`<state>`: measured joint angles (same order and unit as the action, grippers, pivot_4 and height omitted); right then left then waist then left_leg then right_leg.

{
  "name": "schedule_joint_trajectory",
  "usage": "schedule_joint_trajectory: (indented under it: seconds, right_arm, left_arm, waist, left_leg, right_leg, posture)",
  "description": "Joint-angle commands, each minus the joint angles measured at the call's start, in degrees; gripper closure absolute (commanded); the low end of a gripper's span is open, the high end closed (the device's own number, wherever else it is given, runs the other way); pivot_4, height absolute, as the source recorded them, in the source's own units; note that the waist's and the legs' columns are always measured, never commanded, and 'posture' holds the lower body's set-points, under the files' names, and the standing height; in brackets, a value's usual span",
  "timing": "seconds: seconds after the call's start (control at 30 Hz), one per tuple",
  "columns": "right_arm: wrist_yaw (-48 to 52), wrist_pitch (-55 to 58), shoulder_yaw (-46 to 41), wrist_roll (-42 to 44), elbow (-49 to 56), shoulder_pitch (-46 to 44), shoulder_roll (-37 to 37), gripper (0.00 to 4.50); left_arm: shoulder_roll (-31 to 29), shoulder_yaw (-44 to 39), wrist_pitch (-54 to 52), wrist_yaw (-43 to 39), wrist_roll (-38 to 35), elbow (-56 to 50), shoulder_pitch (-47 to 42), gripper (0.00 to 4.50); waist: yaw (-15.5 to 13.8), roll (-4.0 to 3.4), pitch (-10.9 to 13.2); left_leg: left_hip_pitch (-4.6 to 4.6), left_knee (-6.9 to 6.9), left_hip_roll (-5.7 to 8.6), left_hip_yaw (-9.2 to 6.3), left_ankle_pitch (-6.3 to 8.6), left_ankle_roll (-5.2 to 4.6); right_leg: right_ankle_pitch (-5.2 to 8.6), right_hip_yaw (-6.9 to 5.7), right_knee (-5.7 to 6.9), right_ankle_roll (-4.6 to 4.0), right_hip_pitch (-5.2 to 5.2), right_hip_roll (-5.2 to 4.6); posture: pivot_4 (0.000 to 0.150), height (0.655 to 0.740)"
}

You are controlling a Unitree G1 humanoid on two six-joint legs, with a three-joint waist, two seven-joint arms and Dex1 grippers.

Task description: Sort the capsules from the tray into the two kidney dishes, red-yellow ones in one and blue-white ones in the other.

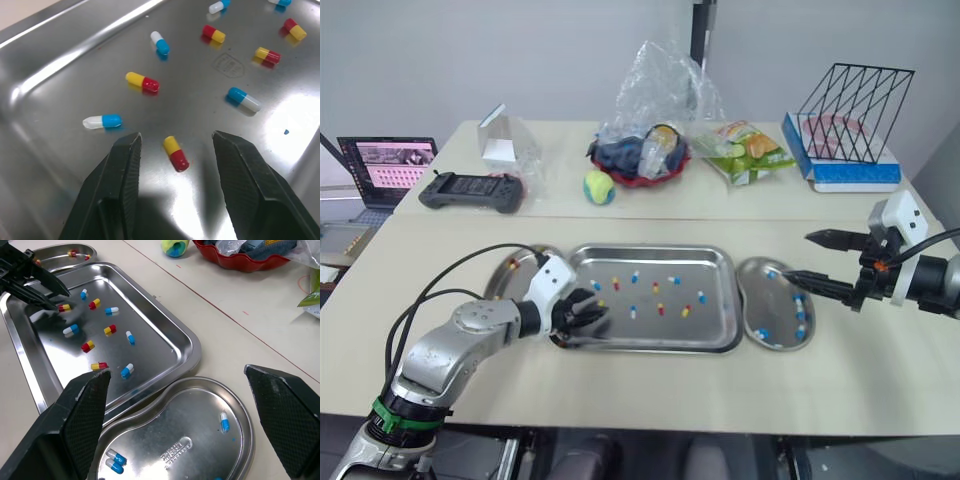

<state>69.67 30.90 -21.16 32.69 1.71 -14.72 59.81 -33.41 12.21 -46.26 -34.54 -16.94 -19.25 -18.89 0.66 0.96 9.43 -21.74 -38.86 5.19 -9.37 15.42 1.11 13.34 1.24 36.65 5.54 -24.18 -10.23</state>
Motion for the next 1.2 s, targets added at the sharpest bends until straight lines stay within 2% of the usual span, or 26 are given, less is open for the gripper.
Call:
schedule_joint_trajectory:
  seconds: [0.03, 0.27, 0.4, 0.5, 0.53, 0.73, 0.87, 1.0, 1.1, 1.2]
  right_arm:
    - [-0.4, -1.4, -1.7, 0.4, 1.7, -0.2, 0.3, 0.00]
    - [-1.4, -1.5, -2.2, 0.7, 2.5, 0.6, -0.2, 0.00]
    - [-2.3, -1.2, -3.1, 1.0, 3.6, 1.8, -0.4, 0.00]
    - [-2.9, -0.6, -3.6, 1.7, 4.2, 1.9, -0.8, 0.00]
    - [-3.0, -0.6, -3.6, 1.7, 4.3, 2.0, -0.8, 0.00]
    - [-3.2, -1.5, -2.7, 0.8, 3.5, 1.4, -1.0, 0.00]
    - [-2.9, -1.3, -1.6, 1.1, 2.9, -0.3, -1.2, 0.00]
    - [-2.6, -1.6, -0.1, 0.7, 1.7, -2.1, -1.6, 0.00]
    - [-2.3, -2.0, 1.4, 0.2, 0.7, -3.9, -2.0, 0.00]
    - [-2.1, -2.2, 2.2, -0.1, -0.3, -4.9, -2.1, 0.00]
  left_arm:
    - [-0.8, 2.8, 0.2, 0.5, 3.2, -2.2, -1.2, 2.17]
    - [0.9, 3.8, -4.0, 2.3, 4.9, -1.6, -2.8, 2.17]
    - [1.4, 4.6, -6.0, 3.4, 6.1, -0.8, -4.1, 3.23]
    - [1.5, 4.4, -6.9, 2.9, 5.9, -1.2, -4.2, 4.26]
    - [1.4, 4.4, -6.9, 2.7, 5.9, -1.3, -4.2, 4.44]
    - [1.3, 2.2, -9.3, 0.7, 4.1, -2.1, -8.2, 4.44]
    - [-0.9, -0.8, -10.9, -1.5, 2.0, -4.2, -9.0, 4.44]
    - [-2.0, -7.5, -12.3, -2.8, -2.0, -5.4, -9.0, 4.44]
    - [-3.7, -14.2, -13.2, -0.2, -1.7, -2.3, -9.7, 4.44]
    - [-5.4, -16.1, -12.9, 0.2, -1.5, -0.6, -9.7, 4.44]
  waist:
    - [0.0, 0.00, 0.0]
    - [0.0, 0.00, 0.0]
    - [-0.1, 0.01, 0.0]
    - [0.0, 0.01, 0.0]
    - [0.0, 0.01, 0.0]
    - [-0.1, 0.02, 0.0]
    - [0.1, 0.02, 0.0]
    - [0.3, 0.03, 0.0]
    - [0.3, 0.04, 0.0]
    - [0.2, 0.04, 0.0]
  left_leg:
    - [0.00, 0.00, 0.00, 0.00, 0.00, 0.00]
    - [0.00, -0.01, 0.01, 0.00, 0.00, -0.01]
    - [0.00, -0.02, 0.01, 0.00, 0.00, -0.01]
    - [0.02, -0.01, 0.01, 0.00, 0.00, 0.00]
    - [0.02, -0.01, 0.00, 0.00, 0.00, 0.00]
    - [-0.01, -0.03, 0.01, 0.00, 0.00, 0.00]
    - [-0.02, -0.02, 0.00, 0.00, 0.00, 0.01]
    - [0.01, -0.01, -0.02, 0.00, -0.01, 0.01]
    - [0.00, -0.01, -0.02, -0.01, -0.01, 0.02]
    - [0.00, -0.01, -0.02, -0.02, -0.01, 0.02]
  right_leg:
    - [0.00, 0.00, 0.00, 0.00, 0.00, 0.00]
    - [0.00, 0.00, 0.00, 0.00, 0.01, 0.00]
    - [0.00, -0.01, 0.01, 0.01, 0.03, 0.00]
    - [0.00, 0.00, 0.01, 0.01, 0.03, 0.00]
    - [0.00, -0.01, 0.01, 0.01, 0.02, 0.01]
    - [0.00, -0.01, 0.02, 0.01, 0.01, 0.00]
    - [0.00, -0.01, 0.01, 0.02, 0.00, 0.00]
    - [0.00, -0.01, 0.02, 0.02, -0.01, 0.01]
    - [0.00, -0.01, 0.01, 0.02, -0.02, 0.01]
    - [0.00, -0.02, 0.02, 0.02, -0.02, 0.02]
  posture:
    - [0.150, 0.7400]
    - [0.150, 0.7400]
    - [0.150, 0.7400]
    - [0.150, 0.7400]
    - [0.150, 0.7400]
    - [0.150, 0.7400]
    - [0.150, 0.7400]
    - [0.150, 0.7400]
    - [0.150, 0.7400]
    - [0.150, 0.7400]
